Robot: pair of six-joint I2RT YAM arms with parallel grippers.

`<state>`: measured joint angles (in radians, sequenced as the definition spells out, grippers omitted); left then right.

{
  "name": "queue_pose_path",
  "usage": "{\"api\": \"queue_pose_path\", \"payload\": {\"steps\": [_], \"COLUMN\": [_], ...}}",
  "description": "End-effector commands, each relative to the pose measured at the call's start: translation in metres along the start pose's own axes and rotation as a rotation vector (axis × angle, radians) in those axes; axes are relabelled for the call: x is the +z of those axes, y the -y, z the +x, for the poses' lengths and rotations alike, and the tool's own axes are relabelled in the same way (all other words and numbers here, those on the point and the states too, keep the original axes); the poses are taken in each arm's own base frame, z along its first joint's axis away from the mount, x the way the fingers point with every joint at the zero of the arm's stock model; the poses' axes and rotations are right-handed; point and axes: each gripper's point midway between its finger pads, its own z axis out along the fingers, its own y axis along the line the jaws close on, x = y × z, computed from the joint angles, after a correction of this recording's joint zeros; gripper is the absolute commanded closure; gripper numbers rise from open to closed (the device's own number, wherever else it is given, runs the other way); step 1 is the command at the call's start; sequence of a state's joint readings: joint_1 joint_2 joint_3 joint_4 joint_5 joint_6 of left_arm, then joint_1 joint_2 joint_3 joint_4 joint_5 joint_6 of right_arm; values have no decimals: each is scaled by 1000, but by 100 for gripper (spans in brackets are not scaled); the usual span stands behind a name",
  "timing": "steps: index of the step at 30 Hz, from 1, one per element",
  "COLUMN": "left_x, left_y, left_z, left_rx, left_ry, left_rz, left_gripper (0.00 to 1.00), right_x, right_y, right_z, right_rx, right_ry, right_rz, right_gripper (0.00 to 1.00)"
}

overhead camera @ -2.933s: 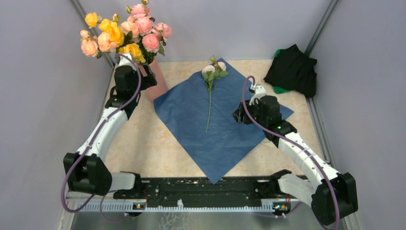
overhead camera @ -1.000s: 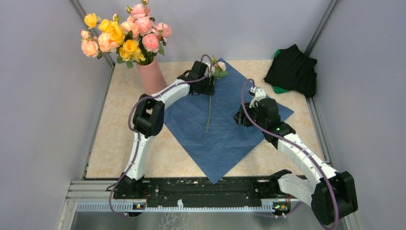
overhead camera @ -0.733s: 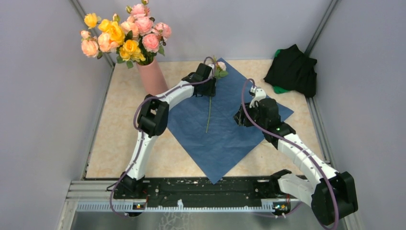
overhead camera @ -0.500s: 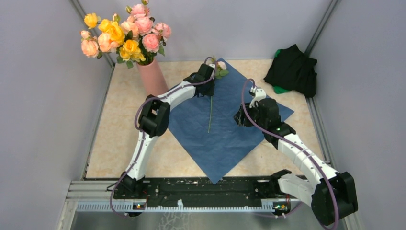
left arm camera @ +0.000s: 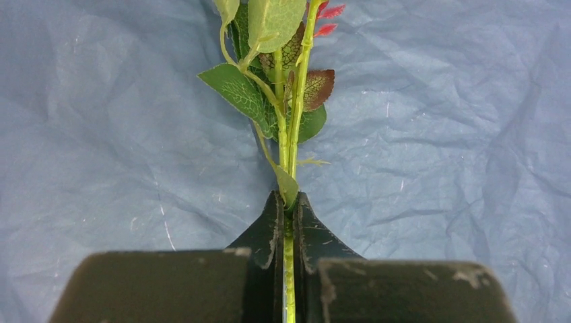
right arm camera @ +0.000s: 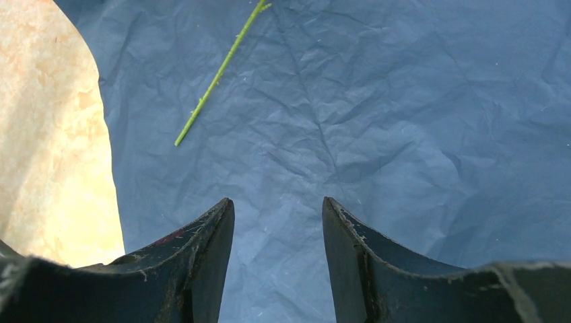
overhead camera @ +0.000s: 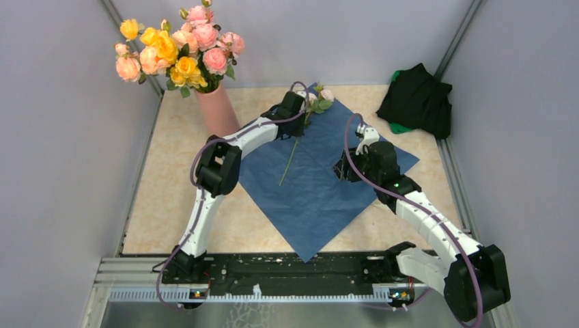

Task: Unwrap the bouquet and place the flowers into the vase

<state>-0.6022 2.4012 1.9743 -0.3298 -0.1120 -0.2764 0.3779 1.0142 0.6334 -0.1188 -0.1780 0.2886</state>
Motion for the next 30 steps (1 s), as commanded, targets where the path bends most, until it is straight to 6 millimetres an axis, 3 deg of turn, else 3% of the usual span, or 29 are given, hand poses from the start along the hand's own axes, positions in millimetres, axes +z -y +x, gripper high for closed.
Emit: {"api": "queue_pose_path", "payload": {"steps": [1,8,14,17,23,28,30], "left_x": [-42,-122,-238,-307,-429,-496,-520], "left_y": [21,38,36,18,-41,-67,-77], "left_z": [-48,-96,-151,-172,-197,-205,-198], "left_rx": [-9,-4,-3,-3,5,34,43], "left_ry": [125,289,602,805,1151,1357,1473], "left_rz": [68,146,179,146,-98,-237,-288], "left_gripper": [100,100,100,100,100,100,100], "right_x": [0,0,1,1,3,7,8], "right_y": [-7,-7,-8,-9,-10,-13,-13], "right_z": [-15,-14,-13,-13,-13,-11,-10], "right_rx": [-18,-15,-13,-13,-11,-9,-7], "right_ry": [57,56,54,55,54,44,38], "right_rz": [-26,-31,-38,-44,-52,-69,-71], "right_gripper": [49,49,49,49,49,49,49]}}
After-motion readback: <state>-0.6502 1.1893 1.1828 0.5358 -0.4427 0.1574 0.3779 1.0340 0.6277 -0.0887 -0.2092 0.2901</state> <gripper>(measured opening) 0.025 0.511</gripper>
